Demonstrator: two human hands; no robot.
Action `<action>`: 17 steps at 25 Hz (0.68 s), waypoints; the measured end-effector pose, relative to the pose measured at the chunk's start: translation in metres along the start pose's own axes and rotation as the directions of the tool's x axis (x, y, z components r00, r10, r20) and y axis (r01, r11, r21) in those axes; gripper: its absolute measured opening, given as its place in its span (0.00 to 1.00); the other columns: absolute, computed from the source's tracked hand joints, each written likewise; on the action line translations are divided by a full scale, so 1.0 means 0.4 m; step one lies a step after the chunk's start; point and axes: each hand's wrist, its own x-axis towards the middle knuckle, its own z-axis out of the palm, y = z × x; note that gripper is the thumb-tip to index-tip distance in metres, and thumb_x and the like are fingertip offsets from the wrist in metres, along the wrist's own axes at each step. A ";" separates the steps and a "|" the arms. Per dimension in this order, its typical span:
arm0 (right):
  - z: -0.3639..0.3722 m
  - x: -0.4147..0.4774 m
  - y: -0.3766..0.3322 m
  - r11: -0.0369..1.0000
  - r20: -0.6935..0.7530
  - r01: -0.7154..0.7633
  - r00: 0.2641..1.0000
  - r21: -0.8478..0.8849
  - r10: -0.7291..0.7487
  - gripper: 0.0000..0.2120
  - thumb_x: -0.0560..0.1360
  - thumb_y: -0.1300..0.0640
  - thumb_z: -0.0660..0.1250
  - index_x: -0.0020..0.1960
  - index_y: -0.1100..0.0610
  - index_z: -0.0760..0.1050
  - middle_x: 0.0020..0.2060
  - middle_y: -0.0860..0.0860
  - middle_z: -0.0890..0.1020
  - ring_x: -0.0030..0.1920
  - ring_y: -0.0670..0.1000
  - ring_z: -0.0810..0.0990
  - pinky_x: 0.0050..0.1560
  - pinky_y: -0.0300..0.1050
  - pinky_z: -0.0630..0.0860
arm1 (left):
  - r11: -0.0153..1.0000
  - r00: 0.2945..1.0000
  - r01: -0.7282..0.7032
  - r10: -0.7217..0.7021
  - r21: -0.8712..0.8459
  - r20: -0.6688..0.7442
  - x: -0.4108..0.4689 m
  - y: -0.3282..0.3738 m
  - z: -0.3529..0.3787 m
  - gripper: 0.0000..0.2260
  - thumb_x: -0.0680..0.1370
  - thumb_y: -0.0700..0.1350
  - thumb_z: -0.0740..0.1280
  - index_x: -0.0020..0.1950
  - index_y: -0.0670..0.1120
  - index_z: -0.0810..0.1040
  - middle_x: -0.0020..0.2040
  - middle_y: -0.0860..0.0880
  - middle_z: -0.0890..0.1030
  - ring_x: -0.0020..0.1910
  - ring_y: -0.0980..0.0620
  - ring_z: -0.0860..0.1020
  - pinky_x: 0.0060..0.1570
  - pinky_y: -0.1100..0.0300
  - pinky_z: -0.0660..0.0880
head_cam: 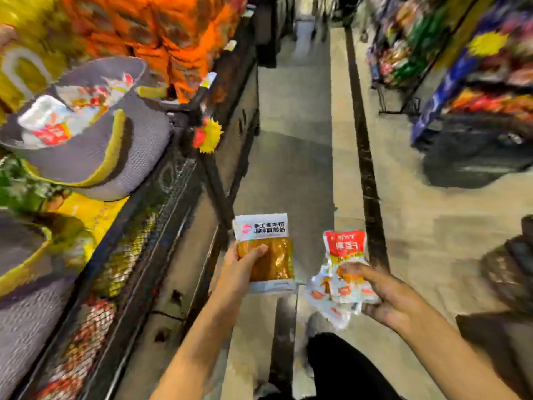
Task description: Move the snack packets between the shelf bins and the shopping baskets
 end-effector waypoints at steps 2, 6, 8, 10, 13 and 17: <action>-0.093 0.000 -0.007 0.995 -0.081 0.026 0.997 0.099 -0.018 0.31 0.55 0.60 0.77 0.56 0.66 0.76 0.40 0.61 0.84 0.33 0.55 0.84 0.33 0.46 0.81 | 0.995 0.996 0.039 -0.046 0.090 0.076 0.064 -0.018 0.092 0.14 0.77 0.39 0.65 0.62 0.41 0.73 0.53 0.44 0.81 0.48 0.48 0.80 0.54 0.50 0.76; -0.263 0.039 -0.063 0.971 -0.213 0.080 0.977 0.223 -0.031 0.37 0.58 0.61 0.76 0.64 0.70 0.71 0.45 0.63 0.82 0.37 0.57 0.84 0.34 0.45 0.80 | 0.971 0.972 0.132 -0.167 0.201 0.166 0.196 -0.057 0.280 0.11 0.76 0.41 0.67 0.58 0.45 0.74 0.51 0.45 0.82 0.48 0.47 0.81 0.55 0.49 0.76; -0.336 0.078 -0.115 0.957 -0.227 0.088 0.974 0.277 -0.024 0.46 0.50 0.61 0.82 0.65 0.70 0.69 0.44 0.63 0.82 0.36 0.57 0.84 0.33 0.45 0.80 | 0.959 0.965 0.186 -0.219 0.212 0.147 0.256 -0.075 0.361 0.10 0.76 0.41 0.67 0.56 0.45 0.75 0.50 0.46 0.82 0.49 0.46 0.80 0.56 0.47 0.75; -0.405 0.124 -0.175 0.944 -0.221 0.114 0.974 0.310 -0.045 0.56 0.44 0.59 0.84 0.69 0.67 0.66 0.48 0.64 0.80 0.38 0.57 0.84 0.34 0.46 0.79 | 0.953 0.962 0.228 -0.252 0.198 0.107 0.309 -0.088 0.426 0.10 0.76 0.40 0.67 0.56 0.44 0.75 0.50 0.44 0.82 0.49 0.44 0.80 0.57 0.44 0.75; -0.487 0.196 -0.299 0.942 -0.213 0.079 0.977 0.327 -0.008 0.47 0.50 0.58 0.82 0.67 0.65 0.69 0.46 0.61 0.83 0.38 0.57 0.84 0.42 0.51 0.73 | 0.946 0.955 0.268 -0.285 0.180 0.077 0.393 -0.081 0.517 0.09 0.77 0.41 0.66 0.56 0.45 0.75 0.51 0.43 0.82 0.51 0.43 0.80 0.54 0.47 0.76; -0.553 0.303 -0.468 0.921 -0.235 0.087 0.972 0.378 0.004 0.21 0.61 0.59 0.73 0.54 0.61 0.77 0.39 0.57 0.85 0.35 0.54 0.84 0.44 0.50 0.74 | 0.922 0.939 0.326 -0.341 0.209 0.041 0.514 -0.030 0.618 0.08 0.78 0.44 0.65 0.57 0.49 0.73 0.52 0.46 0.80 0.52 0.44 0.79 0.46 0.51 0.76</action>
